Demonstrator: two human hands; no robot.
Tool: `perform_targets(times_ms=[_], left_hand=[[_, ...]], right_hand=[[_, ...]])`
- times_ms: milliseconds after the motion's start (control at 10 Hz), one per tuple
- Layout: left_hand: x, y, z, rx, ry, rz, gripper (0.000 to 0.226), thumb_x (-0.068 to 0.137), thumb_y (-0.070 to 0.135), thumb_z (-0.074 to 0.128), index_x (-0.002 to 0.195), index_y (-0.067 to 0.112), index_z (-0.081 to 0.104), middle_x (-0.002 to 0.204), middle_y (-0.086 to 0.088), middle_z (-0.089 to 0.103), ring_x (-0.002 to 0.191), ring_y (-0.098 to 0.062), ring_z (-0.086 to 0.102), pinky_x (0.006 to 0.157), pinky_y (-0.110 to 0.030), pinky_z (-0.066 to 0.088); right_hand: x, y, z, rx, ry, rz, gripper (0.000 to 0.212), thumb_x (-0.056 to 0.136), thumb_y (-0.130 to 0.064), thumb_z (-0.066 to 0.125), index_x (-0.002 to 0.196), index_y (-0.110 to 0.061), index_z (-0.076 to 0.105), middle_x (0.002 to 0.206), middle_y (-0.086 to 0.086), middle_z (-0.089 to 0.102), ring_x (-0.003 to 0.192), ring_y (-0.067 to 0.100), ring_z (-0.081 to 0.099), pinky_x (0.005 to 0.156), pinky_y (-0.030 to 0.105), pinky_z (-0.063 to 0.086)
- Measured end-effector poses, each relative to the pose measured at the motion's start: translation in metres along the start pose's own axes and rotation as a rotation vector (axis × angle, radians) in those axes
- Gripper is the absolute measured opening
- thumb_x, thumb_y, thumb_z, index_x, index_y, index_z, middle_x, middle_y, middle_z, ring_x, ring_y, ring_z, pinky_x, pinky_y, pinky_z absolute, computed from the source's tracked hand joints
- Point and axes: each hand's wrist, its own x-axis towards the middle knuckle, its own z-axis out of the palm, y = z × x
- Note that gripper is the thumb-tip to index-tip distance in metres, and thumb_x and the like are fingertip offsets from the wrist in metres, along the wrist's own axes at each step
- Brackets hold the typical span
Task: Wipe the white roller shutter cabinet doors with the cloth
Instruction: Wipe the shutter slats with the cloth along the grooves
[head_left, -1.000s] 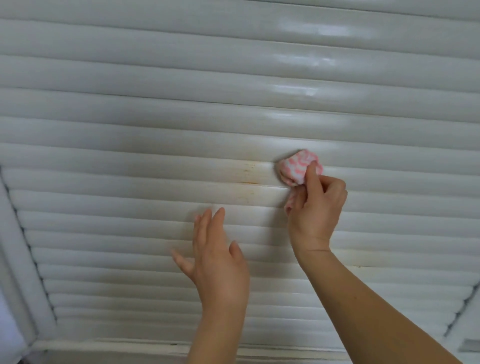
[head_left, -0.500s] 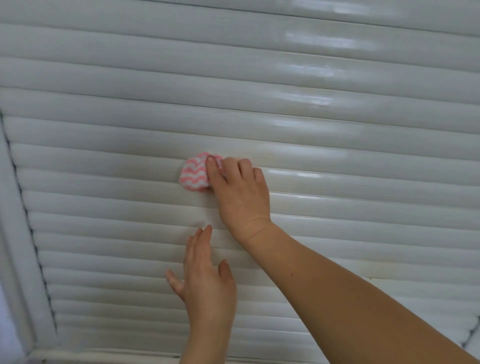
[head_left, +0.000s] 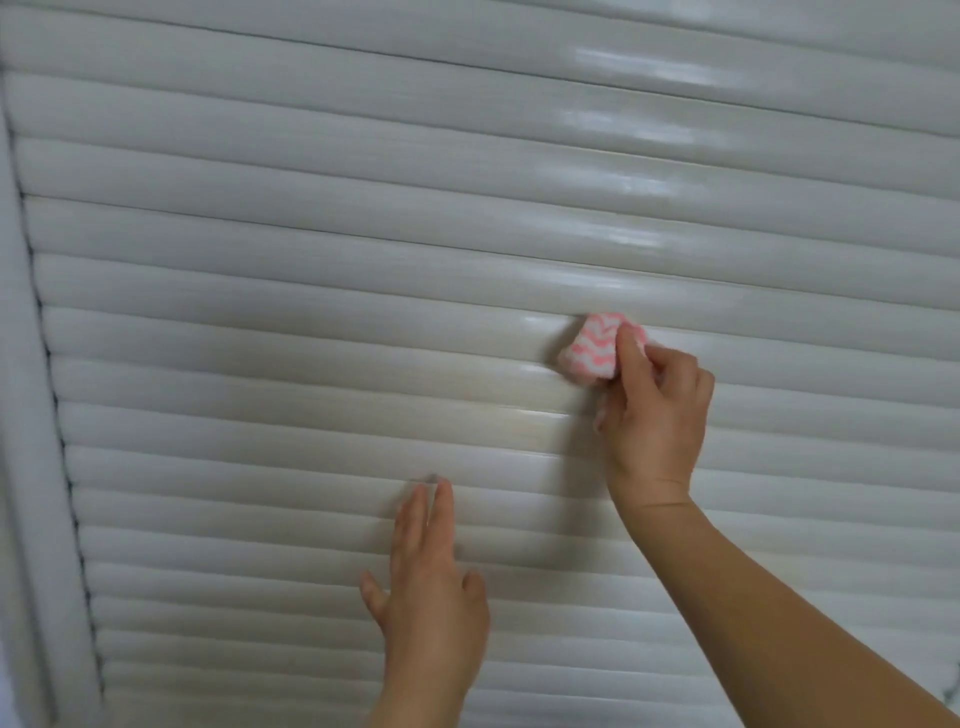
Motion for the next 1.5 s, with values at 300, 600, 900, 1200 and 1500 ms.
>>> perform_targets(times_ms=[300,600,900,1200,1500], left_hand=[[0.008,-0.012,0.007,0.046,-0.05,0.005,0.084,0.094,0.022,0.047,0.142,0.039,-0.02,0.15,0.021,-0.024,0.138,0.003,-0.016,0.113,-0.05,0.009],[0.009,-0.008,0.011,0.019,-0.038,-0.012,0.079,0.094,0.016,0.046,0.146,0.036,-0.01,0.153,0.019,-0.016,0.14,0.0,-0.014,0.113,-0.049,0.005],[0.011,-0.01,0.01,-0.057,-0.026,0.013,0.08,0.091,0.012,0.049,0.146,0.037,-0.003,0.151,0.027,-0.007,0.139,0.004,-0.001,0.112,-0.051,0.009],[0.015,-0.015,0.006,-0.147,-0.01,0.049,0.081,0.088,0.008,0.052,0.147,0.035,0.002,0.151,0.024,0.001,0.137,0.004,0.012,0.114,-0.05,0.007],[0.024,-0.026,0.0,-0.141,0.024,0.018,0.072,0.092,0.009,0.047,0.149,0.025,0.004,0.154,0.016,-0.013,0.14,0.001,0.004,0.115,-0.043,0.006]], right_hand=[[-0.002,-0.1,0.026,0.212,-0.128,-0.106,0.038,0.055,0.008,0.078,0.089,-0.001,0.064,0.077,0.019,0.057,0.064,0.032,0.059,0.052,0.039,0.053],[-0.003,-0.135,0.052,0.125,-0.103,-0.527,0.051,0.071,-0.01,0.032,0.103,-0.006,0.072,0.092,0.009,0.043,0.067,0.028,0.049,0.047,0.028,0.037],[0.007,-0.028,0.006,0.013,-0.212,-0.575,0.04,0.075,-0.008,0.054,0.112,-0.013,0.068,0.091,0.012,0.061,0.081,0.025,0.045,0.059,0.03,0.047],[-0.011,-0.04,0.008,-0.012,-0.216,-0.494,0.059,0.063,-0.004,0.068,0.118,-0.024,0.065,0.098,0.013,0.064,0.082,0.033,0.052,0.054,0.026,0.038],[-0.019,-0.147,0.051,0.026,-0.234,-0.787,0.04,0.074,-0.022,0.043,0.096,-0.023,0.075,0.083,0.01,0.066,0.067,0.029,0.061,0.042,0.023,0.035]])
